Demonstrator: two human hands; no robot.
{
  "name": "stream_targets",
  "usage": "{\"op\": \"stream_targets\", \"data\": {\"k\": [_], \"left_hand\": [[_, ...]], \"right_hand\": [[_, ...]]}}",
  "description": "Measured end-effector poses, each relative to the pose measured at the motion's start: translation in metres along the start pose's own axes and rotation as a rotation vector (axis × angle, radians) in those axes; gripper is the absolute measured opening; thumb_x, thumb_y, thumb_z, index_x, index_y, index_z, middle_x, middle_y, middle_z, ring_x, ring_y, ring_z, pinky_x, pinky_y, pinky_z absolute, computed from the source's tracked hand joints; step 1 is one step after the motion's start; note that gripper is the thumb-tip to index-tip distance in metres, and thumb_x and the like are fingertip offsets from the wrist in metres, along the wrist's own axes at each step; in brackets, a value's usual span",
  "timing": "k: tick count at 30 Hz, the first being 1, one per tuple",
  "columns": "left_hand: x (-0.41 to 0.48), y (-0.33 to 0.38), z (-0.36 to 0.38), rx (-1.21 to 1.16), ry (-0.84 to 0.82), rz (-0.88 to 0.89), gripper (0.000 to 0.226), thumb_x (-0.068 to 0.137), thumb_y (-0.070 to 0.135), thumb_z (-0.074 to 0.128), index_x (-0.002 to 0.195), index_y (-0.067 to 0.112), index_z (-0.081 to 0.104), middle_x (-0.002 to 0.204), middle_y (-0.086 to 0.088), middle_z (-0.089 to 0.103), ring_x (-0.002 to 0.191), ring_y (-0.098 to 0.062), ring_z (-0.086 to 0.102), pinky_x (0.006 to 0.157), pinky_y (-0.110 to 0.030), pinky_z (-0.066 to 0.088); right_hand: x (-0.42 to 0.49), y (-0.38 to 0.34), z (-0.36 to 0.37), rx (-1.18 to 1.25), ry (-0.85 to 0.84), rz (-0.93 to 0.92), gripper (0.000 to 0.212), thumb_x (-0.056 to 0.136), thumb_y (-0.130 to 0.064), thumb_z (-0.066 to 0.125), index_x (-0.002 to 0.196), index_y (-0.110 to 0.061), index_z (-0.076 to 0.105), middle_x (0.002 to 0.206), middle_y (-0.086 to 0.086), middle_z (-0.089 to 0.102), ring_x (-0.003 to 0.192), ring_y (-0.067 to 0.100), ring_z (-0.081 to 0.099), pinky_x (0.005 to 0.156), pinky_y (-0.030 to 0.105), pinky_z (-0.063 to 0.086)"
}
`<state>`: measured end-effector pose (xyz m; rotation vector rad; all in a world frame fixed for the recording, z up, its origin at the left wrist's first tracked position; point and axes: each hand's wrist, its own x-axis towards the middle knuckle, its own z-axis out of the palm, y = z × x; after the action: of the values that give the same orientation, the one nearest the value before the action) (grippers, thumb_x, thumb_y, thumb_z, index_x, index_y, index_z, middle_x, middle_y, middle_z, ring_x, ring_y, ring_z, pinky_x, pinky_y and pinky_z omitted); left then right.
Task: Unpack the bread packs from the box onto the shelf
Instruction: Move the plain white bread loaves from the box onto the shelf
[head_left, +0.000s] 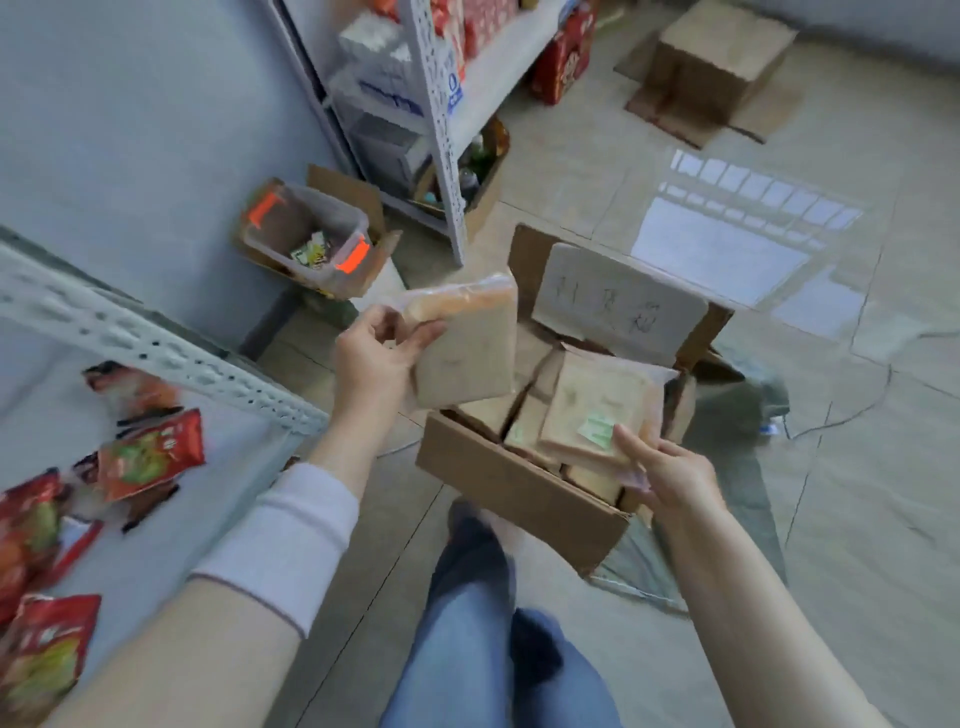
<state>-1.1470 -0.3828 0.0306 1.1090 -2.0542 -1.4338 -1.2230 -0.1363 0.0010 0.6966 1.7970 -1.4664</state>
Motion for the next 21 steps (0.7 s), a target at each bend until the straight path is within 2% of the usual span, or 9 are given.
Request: {"op": "stream_targets", "data": {"k": [3, 6, 8, 10, 12, 15, 18, 21], "left_hand": [[-0.034, 0.046, -0.106, -0.056, 0.173, 0.053, 0.031, 0.074, 0.030, 0.075, 0.088, 0.005, 0.064, 0.082, -0.004, 0.061, 0.074, -0.013, 0.052, 0.064, -0.016, 0.041], [-0.064, 0.077, -0.222, -0.118, 0.363, 0.128, 0.038, 0.073, 0.031, 0.075, 0.085, -0.003, 0.063, 0.078, -0.008, 0.059, 0.073, -0.013, 0.050, 0.067, -0.024, 0.041], [-0.084, 0.086, -0.299, -0.105, 0.478, 0.163, 0.030, 0.071, 0.035, 0.074, 0.070, 0.009, 0.060, 0.069, 0.001, 0.056, 0.067, -0.009, 0.045, 0.064, -0.024, 0.038], [-0.102, 0.088, -0.373, -0.087, 0.578, 0.174, 0.034, 0.075, 0.030, 0.074, 0.058, 0.020, 0.046, 0.051, 0.014, 0.046, 0.055, 0.000, 0.038, 0.056, -0.018, 0.033], [-0.118, 0.080, -0.444, -0.062, 0.659, 0.176, 0.038, 0.078, 0.025, 0.072, 0.055, 0.022, 0.041, 0.043, 0.015, 0.043, 0.047, 0.002, 0.034, 0.051, -0.014, 0.029], [-0.133, 0.052, -0.546, -0.042, 0.756, 0.157, 0.039, 0.080, 0.023, 0.070, 0.054, 0.021, 0.041, 0.040, 0.015, 0.042, 0.043, 0.002, 0.034, 0.047, -0.013, 0.026], [-0.139, 0.013, -0.634, -0.005, 0.850, 0.112, 0.040, 0.079, 0.025, 0.070, 0.055, 0.020, 0.039, 0.041, 0.012, 0.041, 0.043, 0.000, 0.033, 0.047, -0.016, 0.025], [-0.124, -0.023, -0.698, 0.044, 0.897, 0.050, 0.042, 0.079, 0.029, 0.071, 0.056, 0.019, 0.037, 0.052, 0.004, 0.038, 0.050, -0.008, 0.034, 0.053, -0.026, 0.027]], "right_hand": [[-0.087, -0.016, 0.034, -0.127, -0.179, -0.127, 0.029, 0.076, -0.025, 0.072, 0.100, -0.011, 0.063, 0.088, 0.002, 0.067, 0.083, 0.019, 0.066, 0.079, 0.035, 0.055], [-0.168, -0.032, 0.082, -0.229, -0.350, -0.285, 0.032, 0.076, -0.023, 0.072, 0.104, -0.008, 0.065, 0.092, 0.006, 0.072, 0.083, 0.021, 0.070, 0.076, 0.031, 0.058], [-0.220, -0.039, 0.124, -0.289, -0.482, -0.397, 0.028, 0.076, -0.021, 0.072, 0.101, -0.009, 0.066, 0.091, 0.006, 0.072, 0.081, 0.019, 0.070, 0.068, 0.026, 0.059], [-0.267, -0.041, 0.172, -0.345, -0.586, -0.513, 0.018, 0.076, -0.021, 0.072, 0.091, -0.011, 0.067, 0.089, 0.006, 0.072, 0.080, 0.020, 0.069, 0.074, 0.030, 0.058], [-0.311, -0.036, 0.227, -0.392, -0.695, -0.617, 0.010, 0.078, -0.018, 0.071, 0.083, -0.012, 0.066, 0.085, 0.005, 0.072, 0.071, 0.013, 0.068, 0.069, 0.026, 0.056], [-0.369, -0.019, 0.321, -0.411, -0.813, -0.726, 0.009, 0.077, -0.014, 0.071, 0.084, -0.012, 0.065, 0.076, -0.002, 0.072, 0.061, 0.005, 0.068, 0.054, 0.015, 0.055], [-0.418, 0.007, 0.422, -0.481, -0.843, -0.823, 0.009, 0.077, -0.015, 0.073, 0.080, -0.017, 0.064, 0.078, -0.001, 0.071, 0.062, 0.006, 0.067, 0.059, 0.017, 0.055], [-0.447, 0.029, 0.517, -0.500, -0.860, -0.863, 0.011, 0.077, -0.010, 0.072, 0.082, -0.011, 0.062, 0.083, 0.006, 0.065, 0.068, 0.015, 0.058, 0.061, 0.020, 0.049]]}}
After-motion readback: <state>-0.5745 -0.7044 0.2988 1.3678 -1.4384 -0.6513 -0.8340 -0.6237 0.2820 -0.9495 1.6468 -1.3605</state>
